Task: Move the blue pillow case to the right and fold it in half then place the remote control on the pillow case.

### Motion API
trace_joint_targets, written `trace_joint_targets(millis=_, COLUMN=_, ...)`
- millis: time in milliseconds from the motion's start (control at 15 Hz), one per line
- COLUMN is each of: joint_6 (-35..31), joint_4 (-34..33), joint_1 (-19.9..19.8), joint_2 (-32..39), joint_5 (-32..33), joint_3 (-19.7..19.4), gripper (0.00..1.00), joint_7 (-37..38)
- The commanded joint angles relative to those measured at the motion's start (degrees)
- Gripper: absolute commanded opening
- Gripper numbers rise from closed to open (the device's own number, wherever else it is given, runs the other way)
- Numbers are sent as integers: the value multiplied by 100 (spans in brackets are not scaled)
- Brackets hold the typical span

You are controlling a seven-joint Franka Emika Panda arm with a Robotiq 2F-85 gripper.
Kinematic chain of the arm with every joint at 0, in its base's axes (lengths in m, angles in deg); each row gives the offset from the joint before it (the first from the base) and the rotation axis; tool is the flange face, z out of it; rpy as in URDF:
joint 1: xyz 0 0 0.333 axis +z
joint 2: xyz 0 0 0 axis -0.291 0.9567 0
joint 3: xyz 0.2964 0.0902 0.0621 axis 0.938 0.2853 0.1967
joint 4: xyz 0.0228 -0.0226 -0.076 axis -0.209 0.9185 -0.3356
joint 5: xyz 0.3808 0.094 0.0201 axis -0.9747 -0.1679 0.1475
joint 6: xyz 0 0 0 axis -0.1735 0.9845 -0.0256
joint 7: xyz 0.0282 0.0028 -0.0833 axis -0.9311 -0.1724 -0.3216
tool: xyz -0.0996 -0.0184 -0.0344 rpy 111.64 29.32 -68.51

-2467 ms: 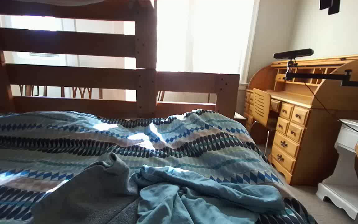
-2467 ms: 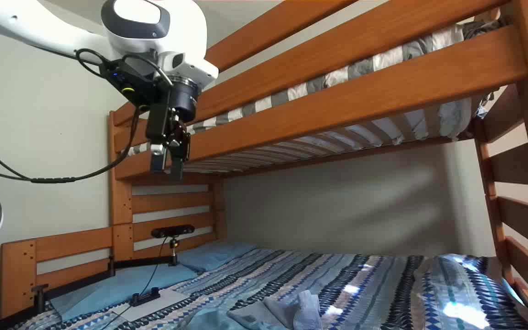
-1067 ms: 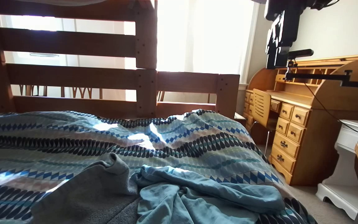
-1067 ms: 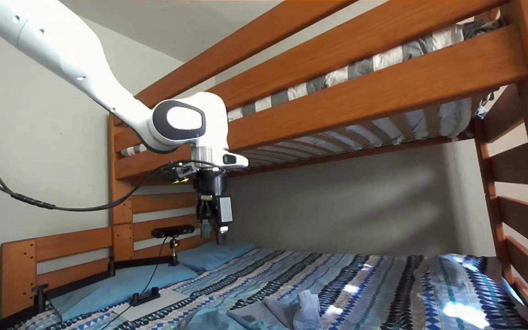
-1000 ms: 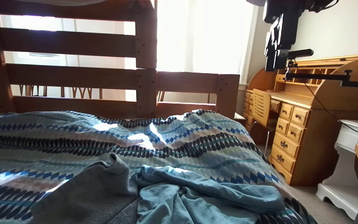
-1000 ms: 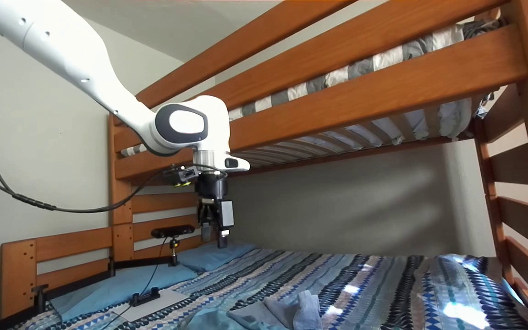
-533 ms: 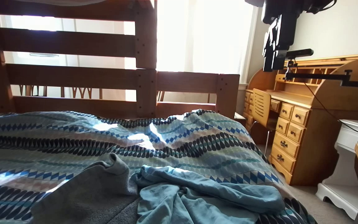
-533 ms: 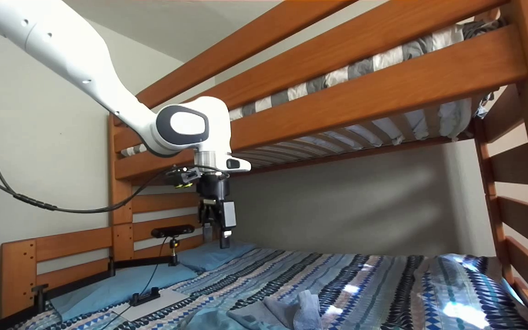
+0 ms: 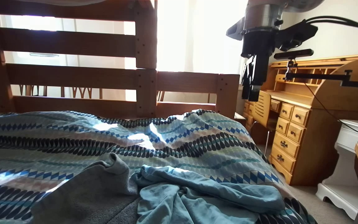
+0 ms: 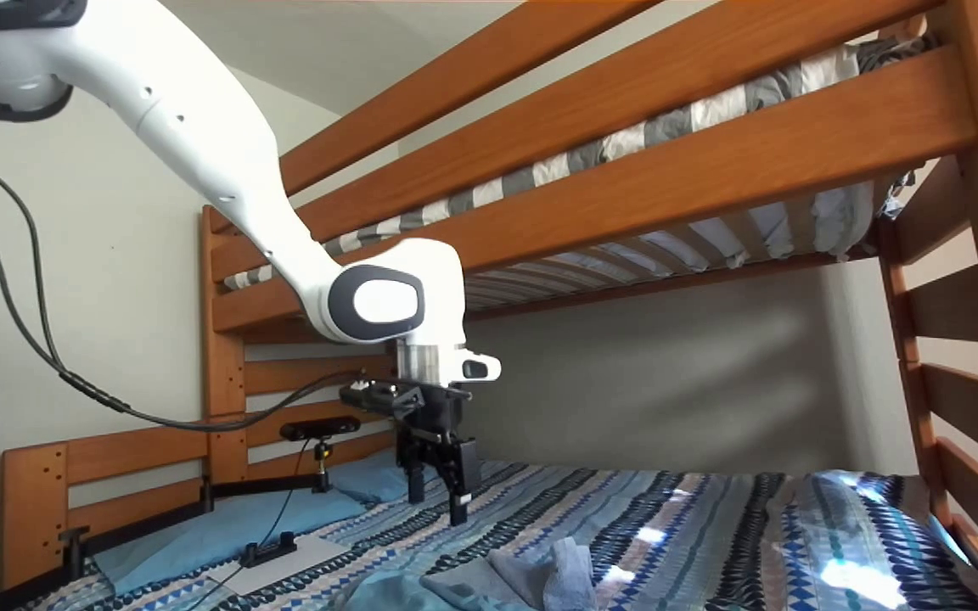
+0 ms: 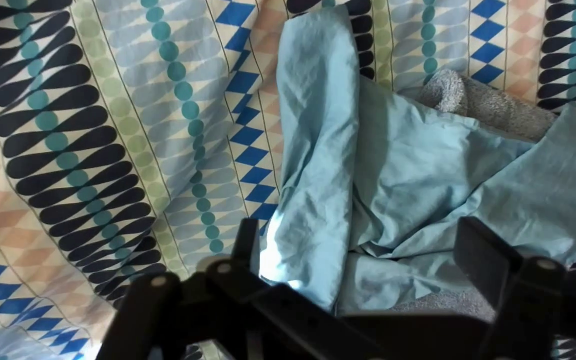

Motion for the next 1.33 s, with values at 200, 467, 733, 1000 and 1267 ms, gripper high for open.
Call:
trace_joint_targets(millis=200, joint_6=-297, joint_4=-840, joint_1=-100, joint_2=1512, joint_5=-587, joint_3=357, gripper=100, joint_7=-1102)
trace_joint_targets(millis=467, joint_6=-722, joint_4=-1206, joint_1=-307, joint_2=2204, joint_5=-870, joint_3=795, gripper=100, joint_7=-1779)
trace_joint_targets(millis=733, joint_6=-851, joint_4=-1142, joint_1=-344, joint_2=2238, joint_5=-546, joint_3=854, gripper=100, joint_7=-1442)
trace_joint_targets(millis=1000, joint_6=-850, joint_4=-1140, joint_1=-361, joint_2=2235, joint_5=-549, joint_3=864, gripper=100, joint_7=-1444)
trace_joint_targets(millis=1267, joint_6=-1187, joint_4=-1294, joint_1=-388, joint_2=2668, joint_5=-296, joint_3=710, gripper=100, joint_7=-1540)
